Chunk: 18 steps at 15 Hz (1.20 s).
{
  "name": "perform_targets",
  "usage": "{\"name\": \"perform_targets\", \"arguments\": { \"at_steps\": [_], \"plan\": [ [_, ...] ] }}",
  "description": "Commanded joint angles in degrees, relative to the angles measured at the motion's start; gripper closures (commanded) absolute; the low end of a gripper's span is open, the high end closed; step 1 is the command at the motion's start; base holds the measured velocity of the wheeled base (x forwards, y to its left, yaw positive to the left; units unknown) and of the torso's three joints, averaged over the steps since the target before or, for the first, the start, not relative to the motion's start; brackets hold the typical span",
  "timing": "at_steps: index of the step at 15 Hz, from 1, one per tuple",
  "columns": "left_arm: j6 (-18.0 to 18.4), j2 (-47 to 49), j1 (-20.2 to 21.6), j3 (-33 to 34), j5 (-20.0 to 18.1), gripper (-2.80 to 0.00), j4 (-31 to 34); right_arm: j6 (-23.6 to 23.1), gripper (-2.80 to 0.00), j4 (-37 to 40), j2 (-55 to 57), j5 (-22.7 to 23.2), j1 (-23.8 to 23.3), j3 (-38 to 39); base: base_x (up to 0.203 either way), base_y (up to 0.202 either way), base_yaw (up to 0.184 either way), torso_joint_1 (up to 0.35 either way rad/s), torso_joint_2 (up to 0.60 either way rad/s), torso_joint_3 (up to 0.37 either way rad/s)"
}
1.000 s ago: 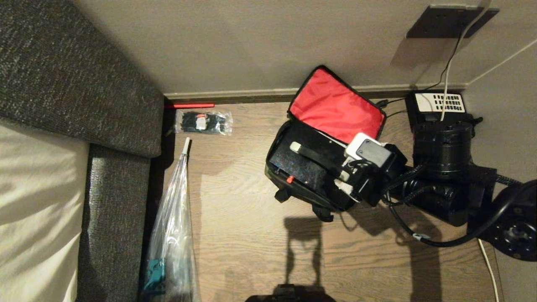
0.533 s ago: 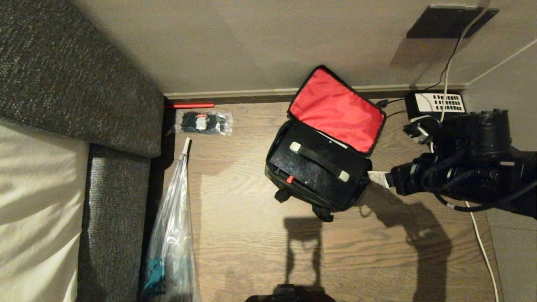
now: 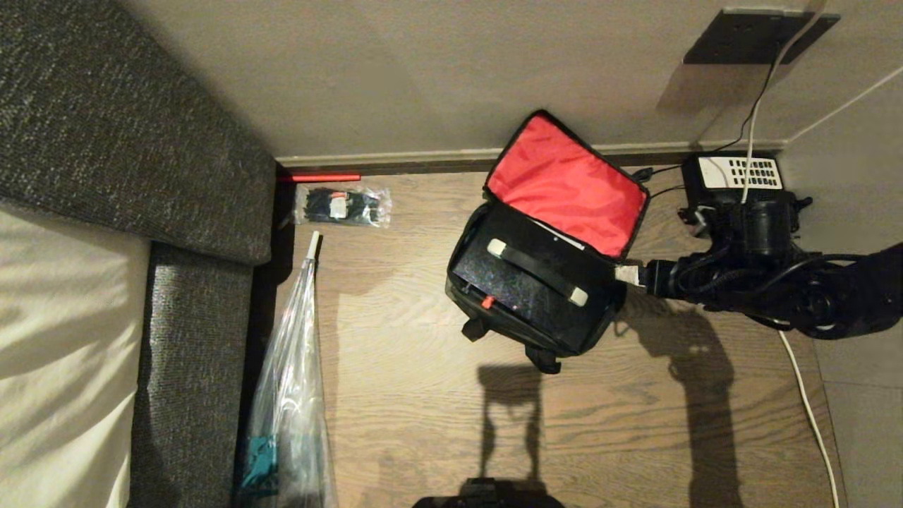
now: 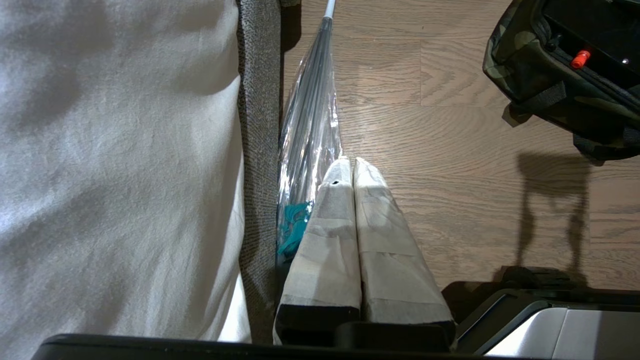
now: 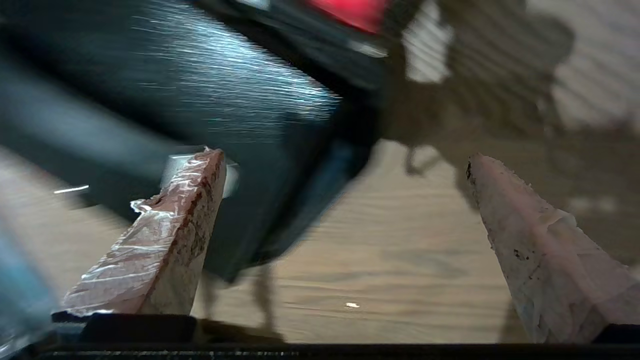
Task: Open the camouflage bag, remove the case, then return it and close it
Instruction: Close the top of the storage box
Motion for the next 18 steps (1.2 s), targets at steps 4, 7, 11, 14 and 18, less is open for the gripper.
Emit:
{"name": "perform_targets", "arguments": {
  "at_steps": [4,7,11,14,18],
  "plan": [
    [-0.01,-0.07,0.03,0.01,0.0,0.0,-0.01,-1.11,-2.8,-0.13,6.85,-1.37,-4.19,-2.37,0.0,0.0,0.0,0.0,0.0,0.0],
    [-0.01,-0.07,0.03,0.01,0.0,0.0,-0.01,-1.12,-2.8,-0.7,8.16,-1.68,-4.75,-2.41,0.0,0.0,0.0,0.0,0.0,0.0],
    [-0.01,-0.07,0.03,0.01,0.0,0.0,-0.01,-1.04,-2.8,-0.3,10.36,-2.86,-4.66,-3.03,0.0,0.0,0.0,0.0,0.0,0.0],
    [-0.01,-0.07,0.03,0.01,0.0,0.0,-0.01,-1.21,-2.8,-0.92,12.42,-2.94,-4.58,-4.35,0.0,0.0,0.0,0.0,0.0,0.0],
    [-0.01,-0.07,0.03,0.01,0.0,0.0,-0.01,-0.62,-2.8,-1.68,15.29,-3.12,-4.49,-8.16,0.0,0.0,0.0,0.0,0.0,0.0]
  ]
}}
